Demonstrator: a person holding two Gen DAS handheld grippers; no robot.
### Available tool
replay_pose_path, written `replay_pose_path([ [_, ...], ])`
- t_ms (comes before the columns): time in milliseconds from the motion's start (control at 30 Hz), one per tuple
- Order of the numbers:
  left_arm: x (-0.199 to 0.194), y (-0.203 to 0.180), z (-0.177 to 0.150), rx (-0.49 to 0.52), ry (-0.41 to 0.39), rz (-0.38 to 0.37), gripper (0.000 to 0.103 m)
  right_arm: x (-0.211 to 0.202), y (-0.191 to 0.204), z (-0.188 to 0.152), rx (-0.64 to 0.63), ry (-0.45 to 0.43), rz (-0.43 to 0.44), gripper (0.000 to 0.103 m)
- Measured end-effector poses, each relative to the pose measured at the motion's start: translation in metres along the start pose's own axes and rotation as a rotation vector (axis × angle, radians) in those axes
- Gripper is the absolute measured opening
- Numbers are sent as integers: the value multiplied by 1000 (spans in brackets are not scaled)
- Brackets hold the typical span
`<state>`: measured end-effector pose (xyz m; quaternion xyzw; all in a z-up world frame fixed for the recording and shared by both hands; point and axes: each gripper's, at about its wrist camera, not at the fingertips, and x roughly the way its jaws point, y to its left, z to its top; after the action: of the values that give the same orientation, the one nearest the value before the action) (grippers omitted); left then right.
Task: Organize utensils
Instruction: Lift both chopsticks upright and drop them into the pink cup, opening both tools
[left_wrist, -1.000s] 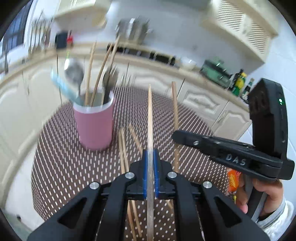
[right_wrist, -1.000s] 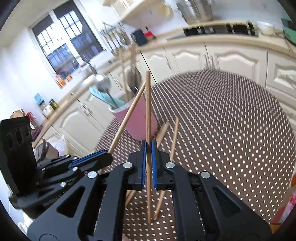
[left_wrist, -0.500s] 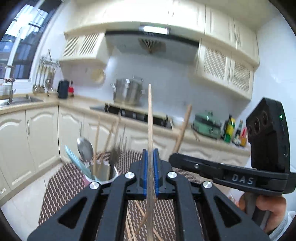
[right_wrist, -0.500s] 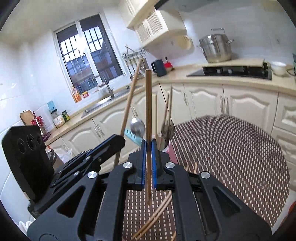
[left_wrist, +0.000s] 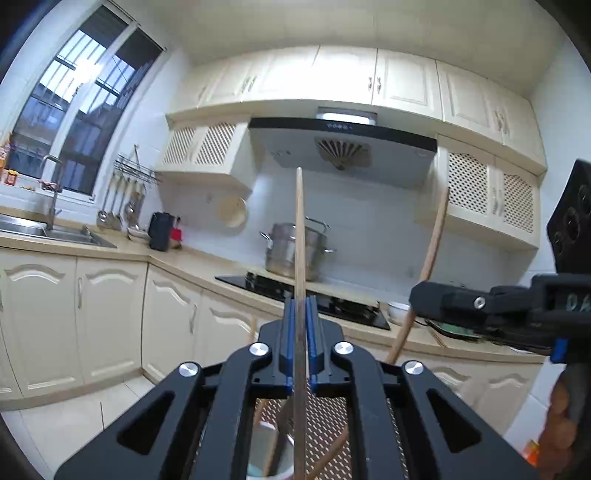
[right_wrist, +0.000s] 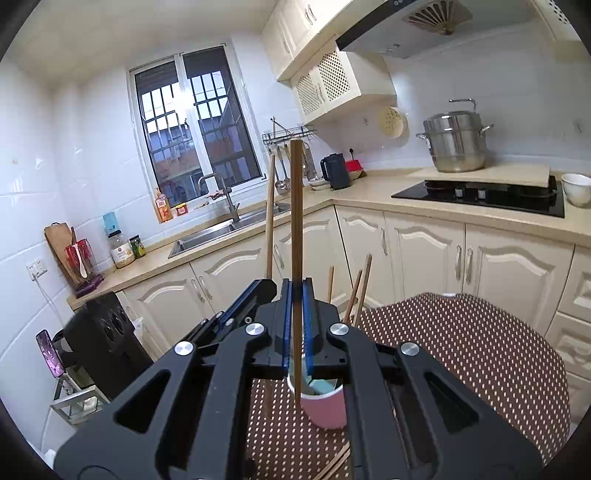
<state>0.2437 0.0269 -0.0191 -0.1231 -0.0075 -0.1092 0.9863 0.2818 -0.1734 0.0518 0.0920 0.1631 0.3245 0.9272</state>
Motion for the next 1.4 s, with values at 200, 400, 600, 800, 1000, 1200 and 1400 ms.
replay_pose_path([
  [200,21,1,-6,8,-65,54,6,17,-11,1,-15,3,-13,6],
  [400,35,-4,-22,56,-96,98,6,36,-26,-9,2,30,-24,6],
  [600,42,-3,-39,57,-93,116,6,43,-34,-21,13,65,-22,6],
  [800,44,1,-63,47,-17,129,6,46,-35,-33,9,95,-36,6],
  [1000,33,7,-72,51,44,137,6,48,-34,-44,14,118,-32,6],
  [1200,16,11,-78,49,117,115,7,51,-25,-52,-6,140,-55,6],
  [1400,3,16,-77,35,188,94,20,58,-20,-62,-6,165,-78,6],
])
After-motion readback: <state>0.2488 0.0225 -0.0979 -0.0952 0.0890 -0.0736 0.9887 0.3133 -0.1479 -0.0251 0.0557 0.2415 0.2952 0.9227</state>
